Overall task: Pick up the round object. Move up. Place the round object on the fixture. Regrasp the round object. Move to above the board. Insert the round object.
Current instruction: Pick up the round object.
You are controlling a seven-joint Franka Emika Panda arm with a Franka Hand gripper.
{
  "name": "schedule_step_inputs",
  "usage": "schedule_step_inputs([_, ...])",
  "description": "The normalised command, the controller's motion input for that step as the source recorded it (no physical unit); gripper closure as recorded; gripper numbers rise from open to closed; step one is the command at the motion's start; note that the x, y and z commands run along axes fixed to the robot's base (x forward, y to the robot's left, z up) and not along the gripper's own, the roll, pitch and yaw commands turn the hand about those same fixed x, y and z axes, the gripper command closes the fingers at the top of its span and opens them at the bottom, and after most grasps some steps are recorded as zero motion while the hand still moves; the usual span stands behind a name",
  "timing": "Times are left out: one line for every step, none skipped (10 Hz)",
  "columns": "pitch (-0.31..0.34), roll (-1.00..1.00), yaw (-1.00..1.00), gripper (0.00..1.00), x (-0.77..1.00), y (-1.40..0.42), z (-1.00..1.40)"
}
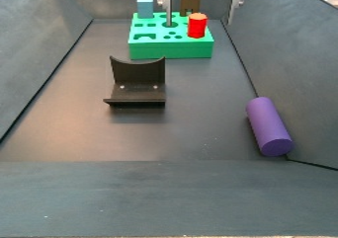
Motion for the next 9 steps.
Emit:
schedule_step_inputs([-0.083,0.0,-0.11,0.0,-0.36,0.0,0.0])
schedule_step_inputs([-0.2,0.0,-0.27,0.0,-0.82,0.07,-0.17])
schedule_step_inputs([-0.194,0.04,-0.27,0.0,-0.82,0.14,-0.19])
schedule_step_inputs([-0.149,0.02,-0.18,0.0,-0.61,0.13,-0.24])
schedule_step_inputs([-0.107,0.02,-0.16,0.0,-0.55,0.16,-0.18])
schedule_step_inputs([0.0,0.0,0.0,0.0,-0.11,0.01,0.0])
schedule_step_inputs([-0.144,0.0,-0.07,0.0,-0.51,0.11,-0.27])
schedule_step_inputs([-0.17,-0.02,0.0,0.0,-0.45,0.31,-0.6])
schedule_step_inputs([-0.2,-0.11,0.0,0.0,-0.2,0.31,-0.73])
